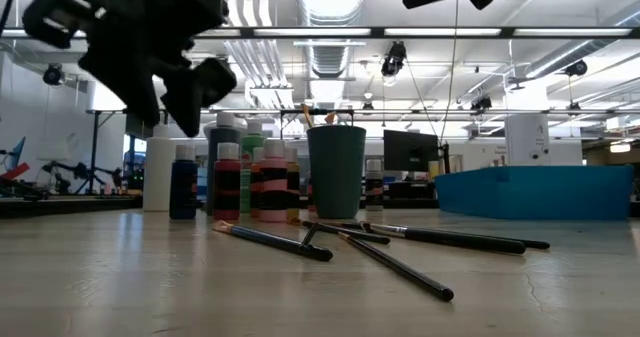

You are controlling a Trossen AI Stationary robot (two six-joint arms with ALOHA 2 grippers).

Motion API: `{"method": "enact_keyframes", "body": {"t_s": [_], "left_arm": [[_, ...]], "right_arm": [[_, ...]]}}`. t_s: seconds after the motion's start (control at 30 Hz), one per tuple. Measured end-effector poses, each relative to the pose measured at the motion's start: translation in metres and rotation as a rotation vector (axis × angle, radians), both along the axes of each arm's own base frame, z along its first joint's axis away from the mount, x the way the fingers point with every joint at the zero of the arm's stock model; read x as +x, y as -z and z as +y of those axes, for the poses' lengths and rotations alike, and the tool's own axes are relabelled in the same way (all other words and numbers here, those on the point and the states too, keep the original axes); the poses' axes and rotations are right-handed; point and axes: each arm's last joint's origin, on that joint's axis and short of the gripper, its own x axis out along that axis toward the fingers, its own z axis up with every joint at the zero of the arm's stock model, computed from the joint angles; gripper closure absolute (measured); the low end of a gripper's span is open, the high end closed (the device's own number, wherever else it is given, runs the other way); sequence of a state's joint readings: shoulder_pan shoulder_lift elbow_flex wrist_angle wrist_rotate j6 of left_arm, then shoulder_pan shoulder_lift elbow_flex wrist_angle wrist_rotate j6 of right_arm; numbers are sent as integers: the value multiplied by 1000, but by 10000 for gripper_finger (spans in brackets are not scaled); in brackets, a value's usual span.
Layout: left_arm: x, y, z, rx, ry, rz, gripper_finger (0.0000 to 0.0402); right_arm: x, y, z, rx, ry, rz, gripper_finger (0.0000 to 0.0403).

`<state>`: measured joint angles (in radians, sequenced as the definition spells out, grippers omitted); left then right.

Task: Pick & Place Paint Supplies
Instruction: Put the gold paint brush into the green cup

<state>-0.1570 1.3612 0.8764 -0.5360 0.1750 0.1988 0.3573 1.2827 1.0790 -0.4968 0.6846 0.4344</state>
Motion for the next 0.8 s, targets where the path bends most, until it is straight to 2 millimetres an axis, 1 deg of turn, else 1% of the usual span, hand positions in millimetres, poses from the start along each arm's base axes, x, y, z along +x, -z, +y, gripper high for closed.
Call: {"method": "enact_keyframes", "body": {"t_s": [0.1,0.3,0.57,0.8], "left_arm": [[6,6,1,57,23,53,200],[20,11,6,101,57,110,200],[37,23,14,165,122,125,200],[46,38,21,190,156,163,200]], "right_arm": [[-1,1,0,-3,2,12,394],[-1,1,0,-4,1,15,394],[-1,2,-2,-24,22,18,394],[-2,3,-2,-28,22,23,394]]}}
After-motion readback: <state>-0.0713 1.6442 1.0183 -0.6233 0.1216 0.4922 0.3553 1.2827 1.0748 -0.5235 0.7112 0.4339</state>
